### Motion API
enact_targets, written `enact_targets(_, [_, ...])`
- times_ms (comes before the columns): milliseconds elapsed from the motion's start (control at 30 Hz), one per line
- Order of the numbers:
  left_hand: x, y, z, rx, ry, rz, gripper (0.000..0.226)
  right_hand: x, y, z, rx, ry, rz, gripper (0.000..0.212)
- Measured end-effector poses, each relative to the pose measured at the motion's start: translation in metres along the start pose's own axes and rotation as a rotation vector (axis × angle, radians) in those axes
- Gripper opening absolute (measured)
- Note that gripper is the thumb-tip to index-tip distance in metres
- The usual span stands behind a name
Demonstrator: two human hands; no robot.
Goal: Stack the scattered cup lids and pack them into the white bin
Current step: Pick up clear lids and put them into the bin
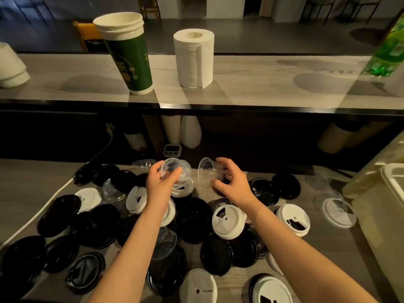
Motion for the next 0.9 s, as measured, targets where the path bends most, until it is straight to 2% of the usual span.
enact_targets(100, [-0.011,0.011,0.007,-0.036,-0.017,-0.014,0.05,0.007,0.012,-0.024,0.023,-0.157,-0.024,0.051])
enact_targets(200, [-0.032,0.024,0.012,-0.056,-0.031,-0.104,0.033,0.009,0.021,-0.038,0.093,-0.077,-0.058,0.054])
enact_targets(300, [-0.053,0.038,0.015,0.027,0.107,-0.173,0.015,0.015,0.025,-0.043,0.155,0.057,-0.046,0.06])
enact_targets(400, [-0.068,0.05,0.025,0.019,0.189,-0.2,0.021,0.024,0.029,-0.041,0.162,0.127,-0.052,0.064])
enact_targets(567, [-0.102,0.06,0.038,-0.1,0.084,-0.317,0.009,0.055,0.038,-0.036,0.159,0.155,0.009,0.067])
enact_targets(667, [-0.13,0.064,0.039,-0.139,-0.009,-0.356,0.011,0.086,0.044,-0.021,0.105,0.173,0.008,0.063])
enact_targets(800, [-0.165,0.062,0.035,-0.131,-0.083,-0.388,0.01,0.151,0.049,0.012,-0.034,0.181,0.232,0.039])
enact_targets(900, [-0.182,0.056,0.033,-0.118,-0.133,-0.383,0.011,0.207,0.047,0.046,-0.128,0.437,0.423,0.034])
Point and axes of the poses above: each hand's wrist, its own y-axis away from the middle knuckle, its own x-axis out of the back of the hand, z = x × y, the point moved 5 cm from there along -y, towards the middle knuckle, and after that the axes turned 13 degrees about -y, right-handed, at the moved point
